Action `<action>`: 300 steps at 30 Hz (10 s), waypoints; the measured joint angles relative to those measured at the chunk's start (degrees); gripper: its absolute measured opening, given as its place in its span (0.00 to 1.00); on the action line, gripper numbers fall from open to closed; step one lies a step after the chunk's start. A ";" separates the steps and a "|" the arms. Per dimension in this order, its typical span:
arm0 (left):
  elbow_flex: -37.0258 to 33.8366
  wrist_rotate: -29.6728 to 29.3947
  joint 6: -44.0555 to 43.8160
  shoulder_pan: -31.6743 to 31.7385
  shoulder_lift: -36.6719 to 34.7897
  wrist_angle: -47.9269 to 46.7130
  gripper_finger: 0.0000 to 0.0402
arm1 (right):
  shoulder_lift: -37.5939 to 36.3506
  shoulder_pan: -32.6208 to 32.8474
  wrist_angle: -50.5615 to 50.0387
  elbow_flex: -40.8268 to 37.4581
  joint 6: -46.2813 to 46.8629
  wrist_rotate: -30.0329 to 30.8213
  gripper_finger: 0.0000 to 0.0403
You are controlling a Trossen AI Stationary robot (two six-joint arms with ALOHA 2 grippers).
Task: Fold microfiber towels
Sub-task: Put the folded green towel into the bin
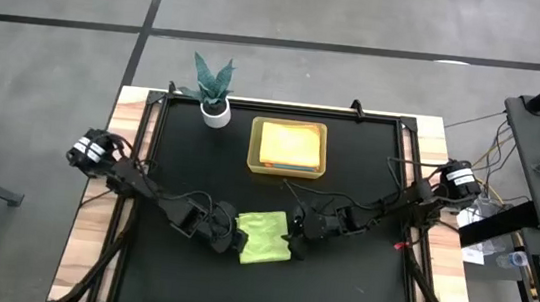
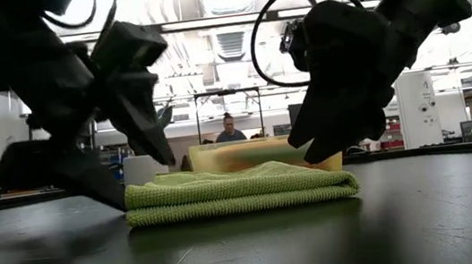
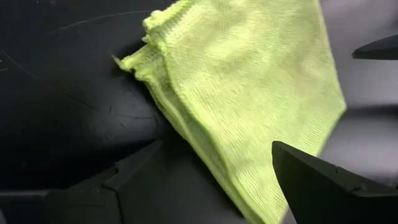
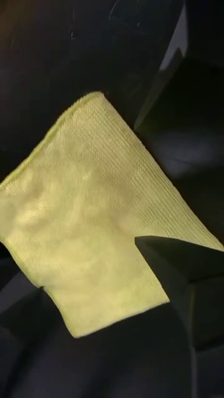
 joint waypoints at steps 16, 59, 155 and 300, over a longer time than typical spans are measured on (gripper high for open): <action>0.16 -1.81 -0.03 1.02 3.43 6.56 0.69 | 7.06 -0.45 8.11 0.08 4.88 -1.27 0.75; 0.80 -7.15 23.91 5.19 0.04 13.75 0.02 | -1.03 -2.52 8.94 -0.11 -9.04 -0.31 0.03; 8.65 9.98 65.82 45.49 -4.10 11.04 0.39 | -17.94 -42.65 -21.50 9.01 -35.60 -8.64 0.39; 12.16 14.07 86.94 47.01 7.90 10.54 0.00 | -2.26 -47.91 -8.28 4.89 -39.70 -13.70 0.02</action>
